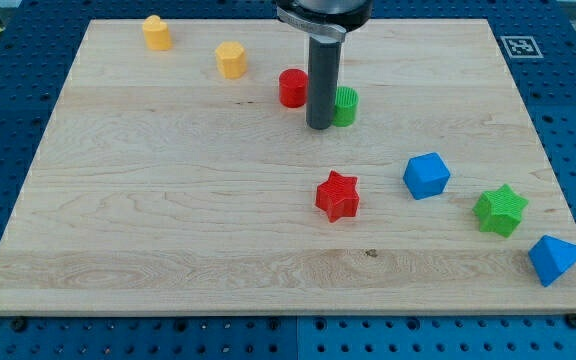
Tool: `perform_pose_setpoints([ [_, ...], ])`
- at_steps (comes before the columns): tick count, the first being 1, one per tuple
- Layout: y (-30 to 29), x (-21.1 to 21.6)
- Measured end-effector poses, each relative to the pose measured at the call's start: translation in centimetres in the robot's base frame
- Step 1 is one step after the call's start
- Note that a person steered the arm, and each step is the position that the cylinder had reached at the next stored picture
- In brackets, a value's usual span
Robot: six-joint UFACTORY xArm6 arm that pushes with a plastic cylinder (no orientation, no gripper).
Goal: Push the red star below the green circle
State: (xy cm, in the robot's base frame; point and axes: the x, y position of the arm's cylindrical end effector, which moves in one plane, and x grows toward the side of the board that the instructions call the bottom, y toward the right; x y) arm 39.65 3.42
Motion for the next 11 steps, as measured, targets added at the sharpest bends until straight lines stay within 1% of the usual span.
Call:
perform_pose_setpoints([
  [1,-3.1,0.6],
  [2,-4.5,4.9],
  [3,-2.9,11.3],
  [4,1.0,15.0],
  [5,5.5,14.9],
  [6,6.2,12.5],
  [7,6.2,12.8],
  [8,5.3,10.8],
  [9,4.4,10.0],
  [10,4.4,14.0],
  [11,2.4,15.8],
])
